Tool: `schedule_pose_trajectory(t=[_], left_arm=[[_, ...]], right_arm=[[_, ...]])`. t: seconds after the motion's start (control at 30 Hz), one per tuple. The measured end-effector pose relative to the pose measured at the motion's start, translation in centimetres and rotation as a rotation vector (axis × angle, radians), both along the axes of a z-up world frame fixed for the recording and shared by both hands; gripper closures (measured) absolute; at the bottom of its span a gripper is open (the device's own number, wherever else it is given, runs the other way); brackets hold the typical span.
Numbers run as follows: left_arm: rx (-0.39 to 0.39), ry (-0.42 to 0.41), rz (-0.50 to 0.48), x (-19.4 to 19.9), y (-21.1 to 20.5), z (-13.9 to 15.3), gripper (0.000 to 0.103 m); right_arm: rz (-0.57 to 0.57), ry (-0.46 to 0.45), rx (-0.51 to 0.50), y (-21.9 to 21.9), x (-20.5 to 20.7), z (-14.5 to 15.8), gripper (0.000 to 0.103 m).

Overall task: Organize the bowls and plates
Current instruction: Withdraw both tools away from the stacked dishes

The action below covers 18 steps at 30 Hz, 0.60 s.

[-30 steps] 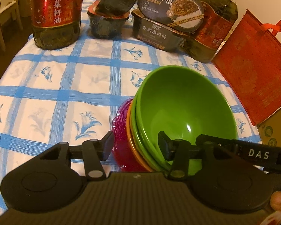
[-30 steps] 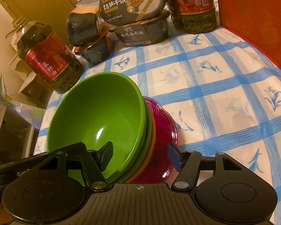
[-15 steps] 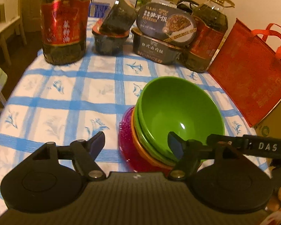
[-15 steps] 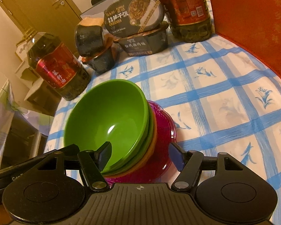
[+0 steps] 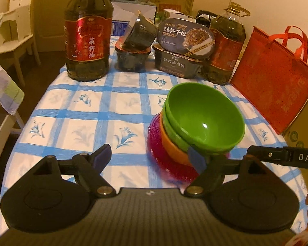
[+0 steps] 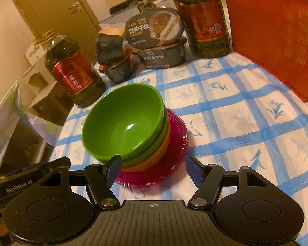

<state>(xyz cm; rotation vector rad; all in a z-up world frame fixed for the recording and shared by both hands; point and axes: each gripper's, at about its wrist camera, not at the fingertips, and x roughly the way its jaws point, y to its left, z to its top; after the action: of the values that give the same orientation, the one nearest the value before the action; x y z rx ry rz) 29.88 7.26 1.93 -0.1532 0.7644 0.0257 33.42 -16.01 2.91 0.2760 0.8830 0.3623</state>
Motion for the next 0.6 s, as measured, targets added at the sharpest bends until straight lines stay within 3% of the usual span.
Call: schedule_pose_trajectory(t=[0.13, 0.27, 0.6], left_arm=[[-0.006, -0.002, 0.006, -1.8, 0.0, -0.6, 0.024], [-0.018, -0.017, 0.016, -4.0, -0.2, -0.8, 0.024], [-0.048, -0.012, 0.001, -9.9, -1.7, -0.7, 0.024]], right_arm=[[0.018, -0.040, -0.056, 0.4, -2.1, -0.5, 0.034], [0.011, -0.015, -0.043, 0.1, -4.0, -1.2, 0.034], [0.011, -0.070, -0.056, 0.0, -10.4, 0.0, 0.034]])
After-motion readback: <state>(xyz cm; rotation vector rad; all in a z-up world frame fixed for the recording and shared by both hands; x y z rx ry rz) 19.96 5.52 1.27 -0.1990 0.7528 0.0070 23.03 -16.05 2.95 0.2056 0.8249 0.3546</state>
